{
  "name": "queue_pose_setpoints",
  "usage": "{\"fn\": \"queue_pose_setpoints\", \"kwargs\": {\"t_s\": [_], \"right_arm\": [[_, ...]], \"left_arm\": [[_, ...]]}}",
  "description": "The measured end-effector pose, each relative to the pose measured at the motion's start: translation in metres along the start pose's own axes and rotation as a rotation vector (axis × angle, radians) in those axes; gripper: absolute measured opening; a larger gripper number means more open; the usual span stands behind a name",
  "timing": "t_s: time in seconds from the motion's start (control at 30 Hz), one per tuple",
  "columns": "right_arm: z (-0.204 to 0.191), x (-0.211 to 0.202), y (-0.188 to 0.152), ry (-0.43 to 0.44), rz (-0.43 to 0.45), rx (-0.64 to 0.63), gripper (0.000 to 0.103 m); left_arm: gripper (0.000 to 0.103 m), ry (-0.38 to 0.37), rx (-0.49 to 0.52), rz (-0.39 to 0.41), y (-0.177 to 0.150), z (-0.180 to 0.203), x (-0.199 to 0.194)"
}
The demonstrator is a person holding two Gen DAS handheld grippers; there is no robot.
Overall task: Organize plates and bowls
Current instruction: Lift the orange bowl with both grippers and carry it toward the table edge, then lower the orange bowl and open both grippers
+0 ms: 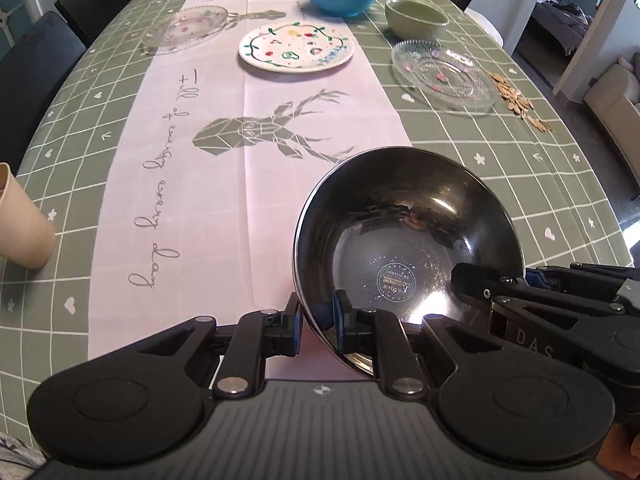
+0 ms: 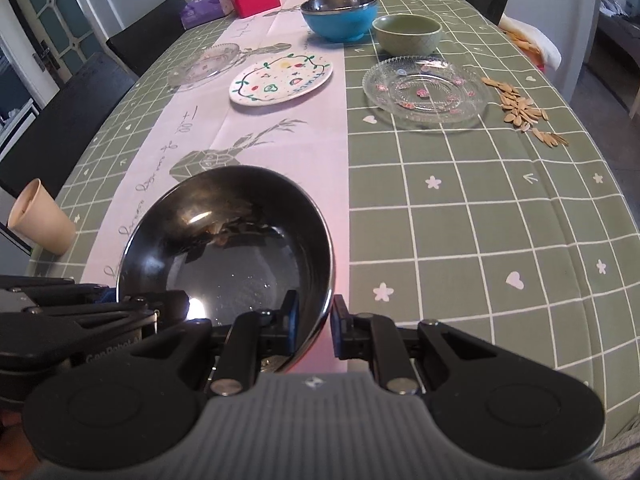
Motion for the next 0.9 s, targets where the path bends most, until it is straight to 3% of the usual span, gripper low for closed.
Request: {"fn": "queue_pose_setpoints", "kwargs": {"t_s": [0.23,0.43,0.47,0.6,0.7,0.9], "right_arm": [[0.001,0.001,0.0,0.007,0.008,0.003,0.014],[-0.004,0.002,0.0,-0.006,0.031,-0.037,0.015],[-0.005,0.002,0.0,-0.013,0.036,-0.046,0.015],[-0.008,0.001,0.0,-0.013,0.042,-0.058,0.02],[-0.005,0.0,0.001,-0.013,0.05,-0.048,0.022],[-0.005,-0.005,0.003,-0.045,0.096,-0.071,0.047]], "left_arm": [[0.018,0.013,0.018,0.027,0.0,0.002,-0.001],[0.023,-0.001,0.035,0.001,0.004,0.002,0.003],[0.025,0.0,0.033,-0.001,0.004,0.002,0.004],[0.053,-0.002,0.033,0.014,0.003,0.003,0.005],[0.065,0.029,0.028,0.042,0.003,0.002,0.003],[0.069,0.048,-0.032,0.062,0.006,-0.008,0.001]]}}
Point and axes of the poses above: each gripper's, at about its wrist camera, not at the fingertips, and x roughly the way its jaws point, z to its right, y to its top, the point moved 2 cm from there along x, roughly the way its jaws point, and after that the axes turned 15 degrees about y, right-handed, at the moved point
